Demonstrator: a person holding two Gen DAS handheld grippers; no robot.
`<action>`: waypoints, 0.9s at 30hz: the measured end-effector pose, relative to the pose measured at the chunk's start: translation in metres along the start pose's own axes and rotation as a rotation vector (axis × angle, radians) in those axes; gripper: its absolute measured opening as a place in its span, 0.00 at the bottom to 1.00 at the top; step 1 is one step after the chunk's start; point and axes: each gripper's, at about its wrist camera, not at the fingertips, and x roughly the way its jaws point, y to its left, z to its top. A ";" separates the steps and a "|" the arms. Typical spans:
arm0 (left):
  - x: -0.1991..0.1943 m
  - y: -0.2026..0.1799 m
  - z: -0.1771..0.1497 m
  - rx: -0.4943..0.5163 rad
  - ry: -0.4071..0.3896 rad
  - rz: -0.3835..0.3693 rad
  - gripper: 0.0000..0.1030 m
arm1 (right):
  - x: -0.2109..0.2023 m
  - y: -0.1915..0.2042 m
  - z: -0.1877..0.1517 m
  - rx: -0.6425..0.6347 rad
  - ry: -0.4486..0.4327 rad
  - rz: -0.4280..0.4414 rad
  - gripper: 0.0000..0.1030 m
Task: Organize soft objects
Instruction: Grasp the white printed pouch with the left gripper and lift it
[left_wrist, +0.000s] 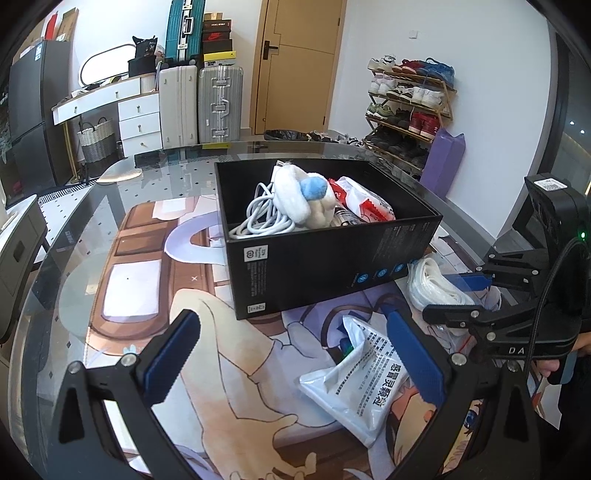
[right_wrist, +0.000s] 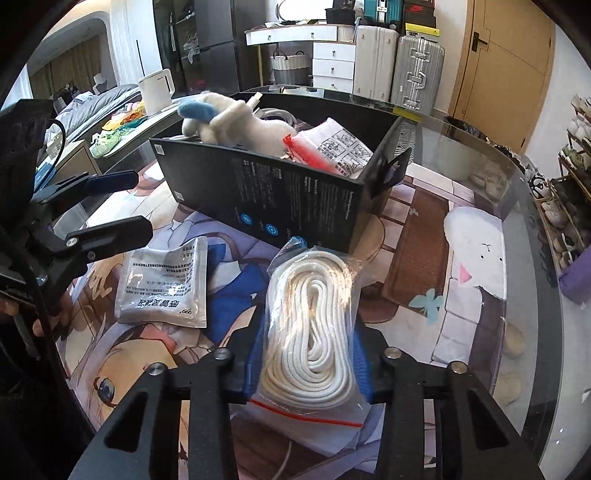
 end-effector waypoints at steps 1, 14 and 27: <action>0.000 0.000 0.000 0.002 0.001 -0.002 0.99 | -0.002 0.001 0.000 -0.002 -0.005 0.002 0.39; -0.003 -0.024 -0.002 0.157 0.057 -0.059 0.99 | -0.058 0.010 0.004 -0.043 -0.154 0.093 0.39; 0.008 -0.055 -0.013 0.310 0.159 -0.079 0.88 | -0.055 0.012 0.006 -0.034 -0.155 0.105 0.39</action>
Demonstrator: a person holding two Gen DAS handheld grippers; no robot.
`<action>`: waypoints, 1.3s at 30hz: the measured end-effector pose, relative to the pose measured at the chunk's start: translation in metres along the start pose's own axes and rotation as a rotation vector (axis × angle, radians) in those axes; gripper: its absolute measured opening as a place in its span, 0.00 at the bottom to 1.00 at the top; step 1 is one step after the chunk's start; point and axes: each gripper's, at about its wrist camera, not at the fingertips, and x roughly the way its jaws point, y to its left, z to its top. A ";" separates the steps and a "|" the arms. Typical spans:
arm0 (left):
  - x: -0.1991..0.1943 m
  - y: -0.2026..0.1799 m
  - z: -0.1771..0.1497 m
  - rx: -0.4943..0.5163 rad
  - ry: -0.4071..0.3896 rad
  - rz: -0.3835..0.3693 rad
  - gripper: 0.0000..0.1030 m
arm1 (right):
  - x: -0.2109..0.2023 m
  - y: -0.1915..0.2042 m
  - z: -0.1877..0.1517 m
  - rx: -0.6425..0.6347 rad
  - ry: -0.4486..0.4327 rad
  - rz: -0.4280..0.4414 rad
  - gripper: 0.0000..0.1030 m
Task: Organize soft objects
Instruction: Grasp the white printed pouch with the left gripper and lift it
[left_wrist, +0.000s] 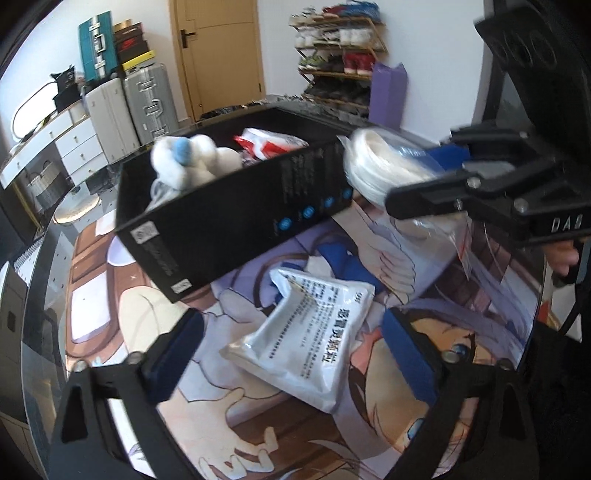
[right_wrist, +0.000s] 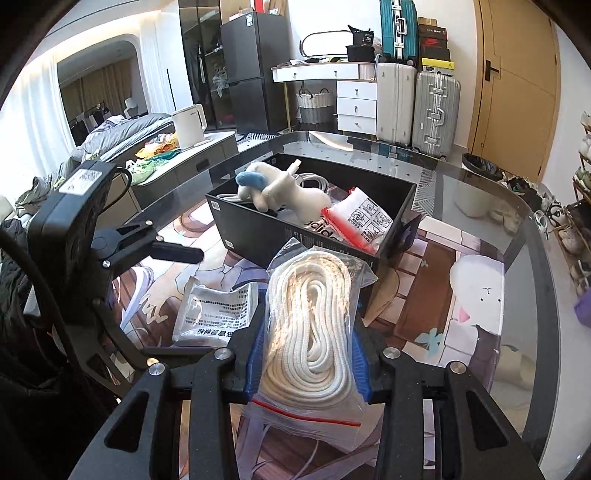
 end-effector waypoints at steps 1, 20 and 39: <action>0.002 -0.003 0.000 0.012 0.013 -0.004 0.84 | 0.001 0.000 0.000 0.000 0.001 0.000 0.39; -0.003 -0.009 -0.003 0.036 0.008 -0.057 0.51 | 0.000 -0.001 0.000 0.001 -0.002 -0.003 0.39; -0.044 0.018 0.001 -0.042 -0.129 -0.082 0.50 | -0.031 -0.006 0.006 0.028 -0.149 -0.009 0.39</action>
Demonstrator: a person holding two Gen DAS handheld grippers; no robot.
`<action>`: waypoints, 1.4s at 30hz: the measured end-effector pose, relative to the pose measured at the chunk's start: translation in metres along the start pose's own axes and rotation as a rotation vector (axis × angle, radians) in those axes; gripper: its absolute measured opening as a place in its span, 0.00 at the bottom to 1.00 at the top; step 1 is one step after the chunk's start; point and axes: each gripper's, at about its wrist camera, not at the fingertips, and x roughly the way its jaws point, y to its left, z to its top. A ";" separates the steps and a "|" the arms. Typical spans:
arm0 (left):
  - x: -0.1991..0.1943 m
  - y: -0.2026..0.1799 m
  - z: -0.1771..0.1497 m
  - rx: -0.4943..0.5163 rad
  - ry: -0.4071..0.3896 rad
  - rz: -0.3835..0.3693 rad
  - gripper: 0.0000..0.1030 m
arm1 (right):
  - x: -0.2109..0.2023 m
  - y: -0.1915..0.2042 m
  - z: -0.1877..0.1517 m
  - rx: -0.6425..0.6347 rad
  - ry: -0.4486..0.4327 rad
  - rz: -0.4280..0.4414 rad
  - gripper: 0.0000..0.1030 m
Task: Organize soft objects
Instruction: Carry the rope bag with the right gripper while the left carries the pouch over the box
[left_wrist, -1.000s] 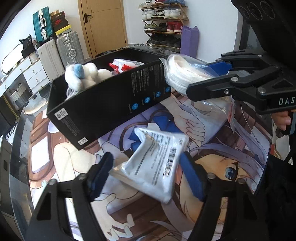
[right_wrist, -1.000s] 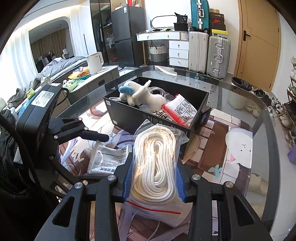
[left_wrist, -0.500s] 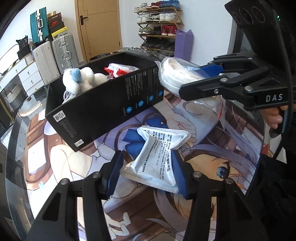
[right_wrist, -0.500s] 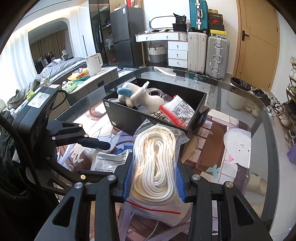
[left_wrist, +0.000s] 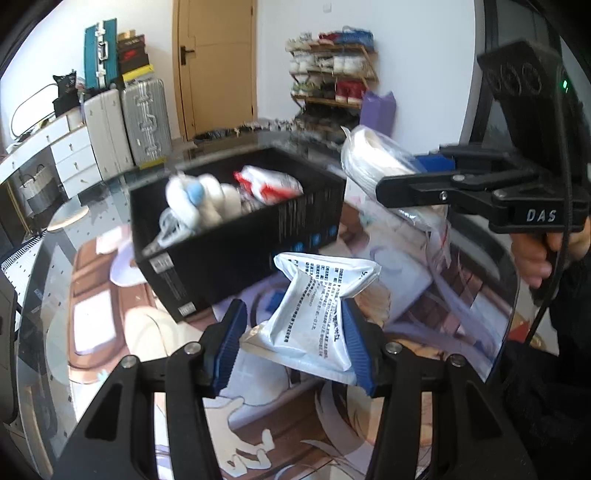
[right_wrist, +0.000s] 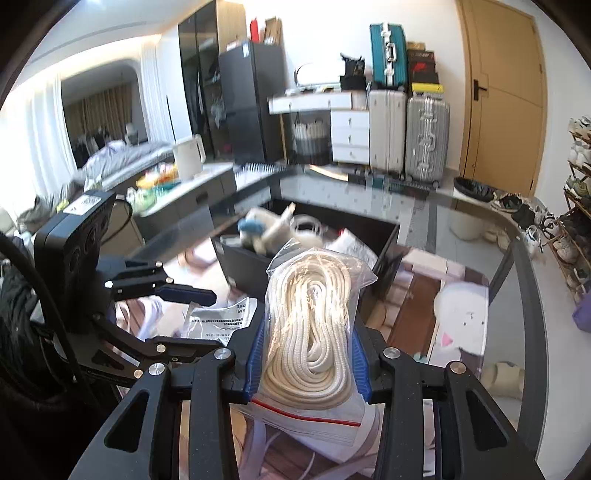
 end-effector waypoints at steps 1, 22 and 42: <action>-0.004 0.002 0.002 -0.010 -0.013 0.003 0.50 | -0.002 0.000 0.001 0.005 -0.014 -0.003 0.39; -0.039 0.066 0.045 -0.223 -0.185 0.154 0.50 | 0.012 -0.012 0.026 0.141 -0.084 -0.007 0.39; 0.022 0.106 0.064 -0.318 -0.152 0.186 0.51 | 0.067 -0.035 0.060 0.191 -0.044 -0.023 0.39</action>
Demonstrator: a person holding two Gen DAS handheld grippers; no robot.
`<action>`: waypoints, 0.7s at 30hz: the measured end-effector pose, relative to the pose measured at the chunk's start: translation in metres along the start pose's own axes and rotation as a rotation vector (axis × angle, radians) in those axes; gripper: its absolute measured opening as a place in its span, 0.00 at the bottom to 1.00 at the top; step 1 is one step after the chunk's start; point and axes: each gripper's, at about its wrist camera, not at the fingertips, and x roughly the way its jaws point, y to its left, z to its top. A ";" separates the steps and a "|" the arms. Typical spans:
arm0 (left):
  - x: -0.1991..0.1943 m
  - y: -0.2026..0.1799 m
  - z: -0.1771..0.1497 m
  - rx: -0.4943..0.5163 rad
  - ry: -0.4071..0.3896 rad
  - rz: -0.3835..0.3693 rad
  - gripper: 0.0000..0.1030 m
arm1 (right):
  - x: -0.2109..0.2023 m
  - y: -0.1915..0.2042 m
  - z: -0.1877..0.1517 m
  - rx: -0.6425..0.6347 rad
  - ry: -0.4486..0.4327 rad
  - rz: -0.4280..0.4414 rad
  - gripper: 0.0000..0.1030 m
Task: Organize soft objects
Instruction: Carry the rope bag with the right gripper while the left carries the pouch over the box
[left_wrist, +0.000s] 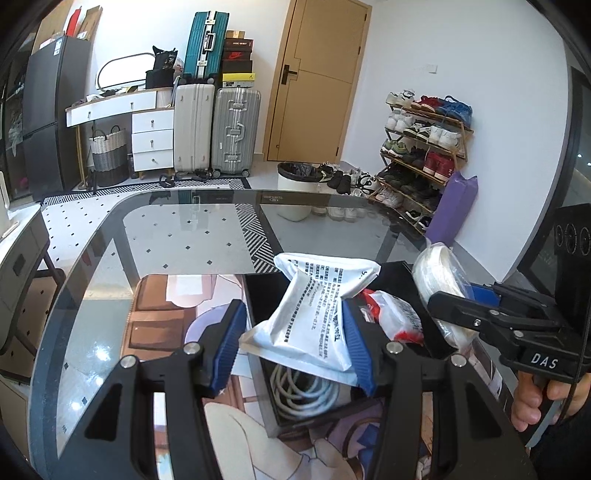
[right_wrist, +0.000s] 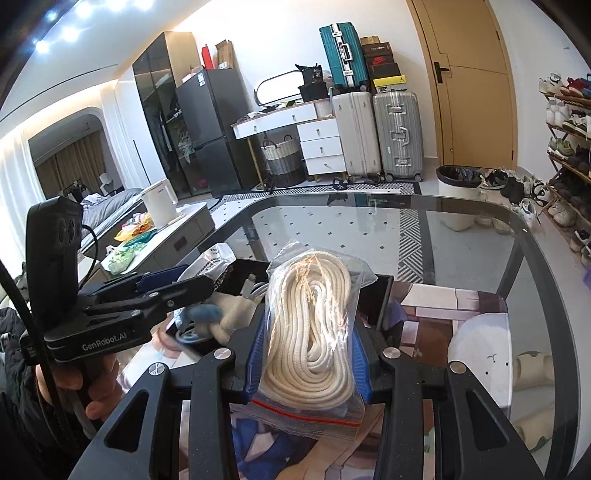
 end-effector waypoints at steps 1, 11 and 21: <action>0.002 0.001 0.000 0.001 0.002 -0.002 0.51 | 0.002 -0.001 0.001 0.002 0.002 -0.002 0.39; 0.012 -0.005 -0.004 0.022 0.027 -0.018 0.52 | 0.034 -0.003 0.007 -0.024 0.027 -0.053 0.39; 0.018 -0.015 -0.008 0.059 0.059 -0.035 0.53 | 0.057 -0.004 0.012 -0.052 0.034 -0.103 0.39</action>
